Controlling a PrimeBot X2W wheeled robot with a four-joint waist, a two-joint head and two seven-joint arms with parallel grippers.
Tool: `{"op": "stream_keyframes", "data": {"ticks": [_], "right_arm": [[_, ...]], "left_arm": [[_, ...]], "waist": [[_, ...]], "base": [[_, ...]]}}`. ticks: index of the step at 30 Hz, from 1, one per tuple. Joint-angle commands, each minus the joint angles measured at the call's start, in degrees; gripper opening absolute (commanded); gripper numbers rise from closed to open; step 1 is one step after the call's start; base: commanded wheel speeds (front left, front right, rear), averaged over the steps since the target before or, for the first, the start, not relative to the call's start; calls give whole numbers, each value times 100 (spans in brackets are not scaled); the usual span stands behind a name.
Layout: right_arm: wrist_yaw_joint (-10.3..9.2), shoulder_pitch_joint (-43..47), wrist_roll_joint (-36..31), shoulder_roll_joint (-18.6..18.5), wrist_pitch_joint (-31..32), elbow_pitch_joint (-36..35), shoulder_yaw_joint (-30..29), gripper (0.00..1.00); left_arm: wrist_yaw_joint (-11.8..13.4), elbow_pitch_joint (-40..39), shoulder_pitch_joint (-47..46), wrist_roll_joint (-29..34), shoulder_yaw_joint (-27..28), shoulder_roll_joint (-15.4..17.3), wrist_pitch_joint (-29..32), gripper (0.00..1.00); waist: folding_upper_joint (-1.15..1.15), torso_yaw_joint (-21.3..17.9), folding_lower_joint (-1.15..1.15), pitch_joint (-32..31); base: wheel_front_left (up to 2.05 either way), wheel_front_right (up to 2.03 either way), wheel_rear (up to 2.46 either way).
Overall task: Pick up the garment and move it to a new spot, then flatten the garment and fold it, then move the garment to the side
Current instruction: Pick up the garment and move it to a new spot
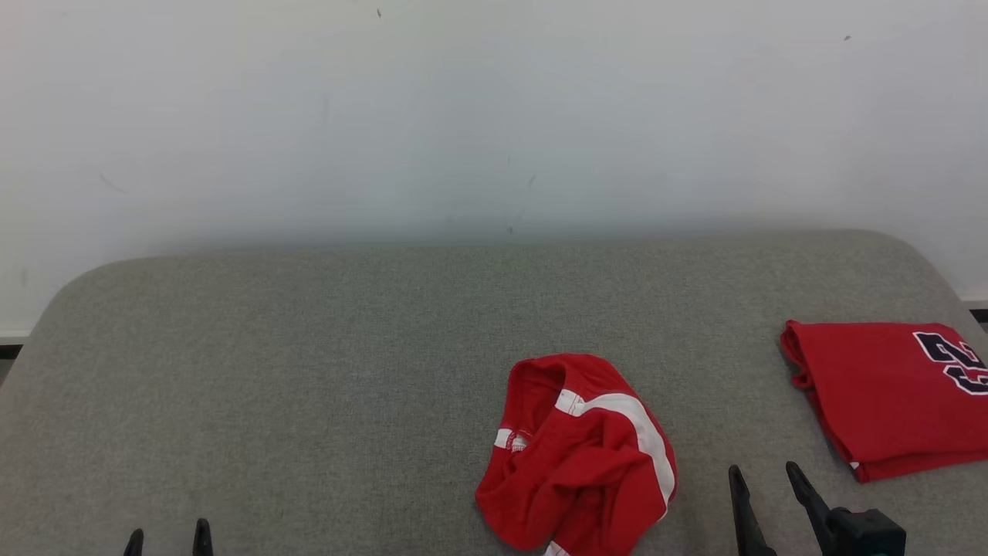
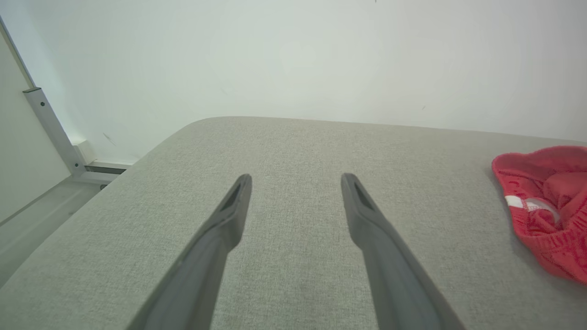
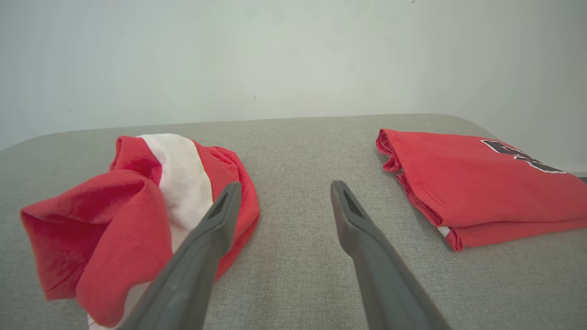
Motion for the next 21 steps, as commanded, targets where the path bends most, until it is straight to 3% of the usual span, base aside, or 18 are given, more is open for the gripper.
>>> {"op": "stream_keyframes", "data": {"ticks": [1, 6, 10, 21], "right_arm": [[-14, 43, 39, 9, 14, -47, 14, 100], [-13, 74, 100, 9, 46, -141, 71, 100], [-14, 57, 94, 9, 82, -176, 105, 100], [-14, 75, 58, 9, 124, -239, 86, 100]], "left_arm": [[-71, -93, 140, -3, 112, -66, -22, 100], [-507, -380, 313, 94, 492, -329, -23, 100], [-713, -449, 391, 261, 665, -488, -24, 100], [-912, -351, 389, 529, 868, -761, -21, 100]], "waist": [[0, 24, 0, 11], [0, 53, 0, 33], [0, 46, 0, 52], [0, 0, 0, 86]], "base": [[0, 0, 0], [0, 0, 0], [0, 0, 0], [0, 0, 0]]}}
